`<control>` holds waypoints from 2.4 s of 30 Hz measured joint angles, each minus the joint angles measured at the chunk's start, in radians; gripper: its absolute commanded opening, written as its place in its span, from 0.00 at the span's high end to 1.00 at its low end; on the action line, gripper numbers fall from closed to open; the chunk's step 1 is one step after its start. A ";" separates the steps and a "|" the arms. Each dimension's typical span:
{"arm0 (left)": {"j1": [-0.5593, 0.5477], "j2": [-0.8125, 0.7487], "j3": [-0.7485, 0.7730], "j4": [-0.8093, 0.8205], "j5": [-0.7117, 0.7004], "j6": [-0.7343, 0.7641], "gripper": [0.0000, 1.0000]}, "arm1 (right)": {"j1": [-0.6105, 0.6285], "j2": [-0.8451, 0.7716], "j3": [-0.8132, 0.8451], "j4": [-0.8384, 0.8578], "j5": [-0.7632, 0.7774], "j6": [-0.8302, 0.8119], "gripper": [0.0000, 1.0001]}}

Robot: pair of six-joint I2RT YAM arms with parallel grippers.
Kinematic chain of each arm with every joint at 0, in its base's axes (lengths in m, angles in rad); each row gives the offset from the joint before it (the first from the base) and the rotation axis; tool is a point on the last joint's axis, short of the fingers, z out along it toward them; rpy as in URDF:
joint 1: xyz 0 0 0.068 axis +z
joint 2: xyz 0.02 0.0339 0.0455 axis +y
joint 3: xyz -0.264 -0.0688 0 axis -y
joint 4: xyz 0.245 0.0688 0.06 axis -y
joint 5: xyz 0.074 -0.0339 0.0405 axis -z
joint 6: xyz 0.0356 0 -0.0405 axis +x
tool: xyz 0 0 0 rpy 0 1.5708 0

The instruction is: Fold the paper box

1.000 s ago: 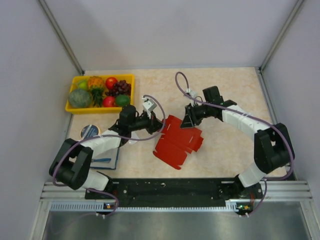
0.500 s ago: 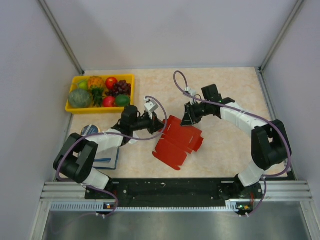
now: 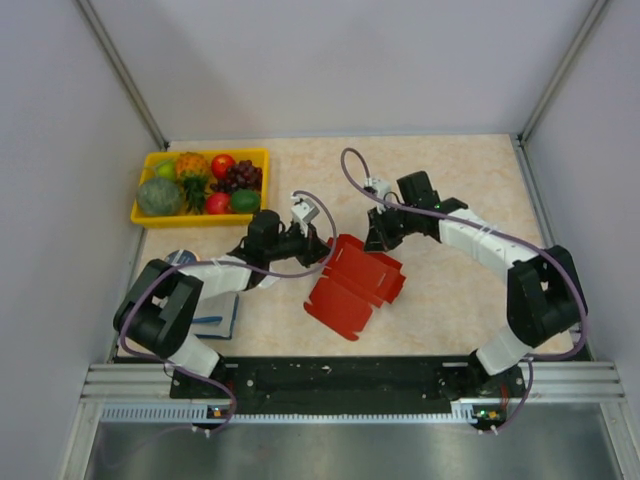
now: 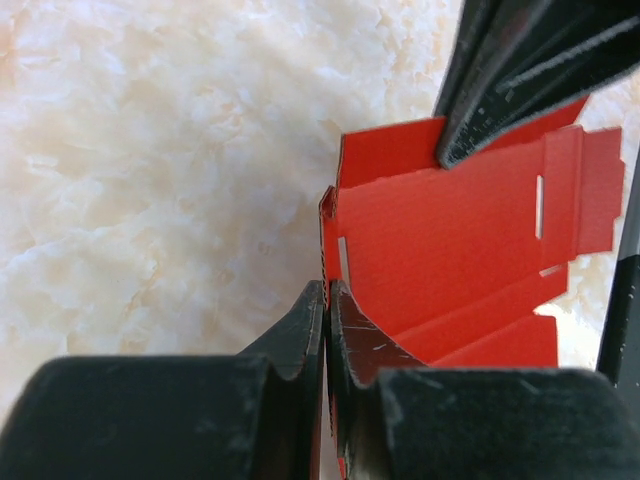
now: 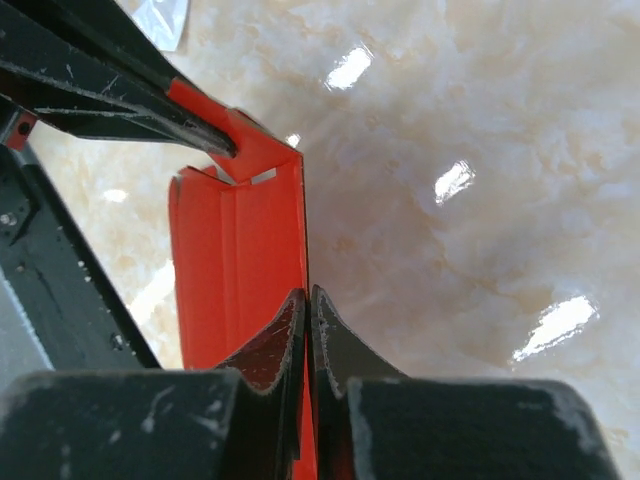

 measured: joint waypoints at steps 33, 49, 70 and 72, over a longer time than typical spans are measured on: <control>0.022 0.114 0.034 0.039 -0.072 -0.180 0.39 | 0.297 -0.241 -0.303 0.306 0.776 -0.098 1.00; 0.081 0.166 0.223 -0.012 0.269 -0.190 0.87 | 0.140 -0.312 -0.303 0.289 0.327 -0.108 1.00; 0.078 0.113 0.106 0.120 0.349 -0.174 0.98 | -0.044 -0.047 -0.234 0.274 -0.235 0.111 0.93; 0.078 0.107 0.103 0.125 0.333 -0.174 0.94 | -0.044 -0.048 -0.234 0.289 -0.255 0.129 1.00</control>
